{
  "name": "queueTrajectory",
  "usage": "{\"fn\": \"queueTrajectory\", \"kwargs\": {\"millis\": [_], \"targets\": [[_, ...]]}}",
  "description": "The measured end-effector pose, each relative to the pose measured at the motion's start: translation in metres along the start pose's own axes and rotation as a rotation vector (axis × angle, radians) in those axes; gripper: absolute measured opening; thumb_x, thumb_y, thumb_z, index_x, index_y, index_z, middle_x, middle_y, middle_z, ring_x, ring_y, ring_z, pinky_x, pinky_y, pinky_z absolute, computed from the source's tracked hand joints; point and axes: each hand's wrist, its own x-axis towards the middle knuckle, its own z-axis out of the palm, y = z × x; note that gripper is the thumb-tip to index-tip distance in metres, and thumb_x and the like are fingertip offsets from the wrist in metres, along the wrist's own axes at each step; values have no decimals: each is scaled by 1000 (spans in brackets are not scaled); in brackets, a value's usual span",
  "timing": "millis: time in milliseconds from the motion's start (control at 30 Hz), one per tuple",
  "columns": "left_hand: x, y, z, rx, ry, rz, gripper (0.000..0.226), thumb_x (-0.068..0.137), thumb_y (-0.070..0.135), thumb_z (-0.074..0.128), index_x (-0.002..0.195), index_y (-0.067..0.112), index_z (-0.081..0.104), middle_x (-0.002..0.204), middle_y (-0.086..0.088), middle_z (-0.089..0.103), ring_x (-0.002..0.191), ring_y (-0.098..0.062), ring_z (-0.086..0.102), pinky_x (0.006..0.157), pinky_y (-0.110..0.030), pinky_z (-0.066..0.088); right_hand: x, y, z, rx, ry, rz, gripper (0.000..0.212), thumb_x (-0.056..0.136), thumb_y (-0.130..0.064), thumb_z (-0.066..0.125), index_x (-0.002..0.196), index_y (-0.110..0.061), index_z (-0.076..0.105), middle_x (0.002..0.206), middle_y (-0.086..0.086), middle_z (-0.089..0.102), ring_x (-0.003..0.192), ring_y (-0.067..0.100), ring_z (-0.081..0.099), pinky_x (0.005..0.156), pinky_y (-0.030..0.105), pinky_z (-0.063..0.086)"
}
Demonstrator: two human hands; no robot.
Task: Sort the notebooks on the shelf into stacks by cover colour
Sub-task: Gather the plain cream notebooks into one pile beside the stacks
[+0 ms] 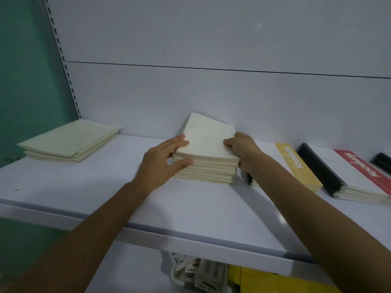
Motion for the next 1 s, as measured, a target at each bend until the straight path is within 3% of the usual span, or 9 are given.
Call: {"fn": "queueTrajectory", "kwargs": {"millis": [100,200,300,433,533,667,767,833,1000], "targets": [[1,0,-6,37,-36,-5,58,75,59,68,121,24,64,134,15,54,108,2,58,93,-18,48,-1,-2,4,-2,-11,6,14,91,-4,54,101,-10,46,86,10,52,63,19,52,52,25,40],[23,13,-23,55,-91,-136,60,76,72,45,107,28,71,119,8,66,102,-12,64,87,-32,53,-1,-2,4,-20,12,12,11,90,-5,54,96,-11,47,91,10,49,71,21,51,54,28,37],[68,28,-35,284,-193,-166,54,84,68,40,97,26,70,105,6,69,98,-16,62,84,-39,48,-4,-3,4,-29,31,24,16,90,-6,53,106,-8,50,94,11,53,73,21,51,56,28,38],[111,33,-3,337,-506,-187,54,96,51,42,141,21,42,152,2,34,139,-18,30,112,-35,25,-6,-4,5,-21,18,48,55,92,-11,55,143,-11,34,106,6,57,79,17,59,60,27,47],[110,20,15,426,-697,-206,62,100,47,28,151,13,19,160,-2,7,147,-17,-2,117,-36,4,-5,-1,6,-8,36,51,62,90,-16,58,146,-17,31,124,4,54,89,19,61,61,26,48],[102,14,10,287,-667,-216,56,103,36,28,151,10,16,160,-2,9,146,-13,-1,114,-28,3,-3,4,11,184,1,102,66,88,-15,59,146,-28,30,112,2,58,79,23,64,57,29,52],[96,8,5,185,-638,-230,53,103,32,31,149,8,21,157,-4,18,145,-10,6,107,-21,8,0,3,18,148,20,78,62,91,-14,58,145,-25,32,104,-3,54,78,20,63,71,36,54],[92,0,0,157,-615,-239,52,103,32,31,149,10,22,158,-1,17,145,-10,4,110,-22,7,4,2,25,96,15,64,62,91,-16,58,146,-24,31,117,-1,54,90,20,63,82,37,52],[88,-8,-5,134,-574,-293,53,103,34,30,150,13,19,159,3,12,146,-10,0,114,-27,3,8,1,38,62,7,76,62,88,-19,59,144,-27,33,126,3,54,98,24,64,78,35,54]]}}
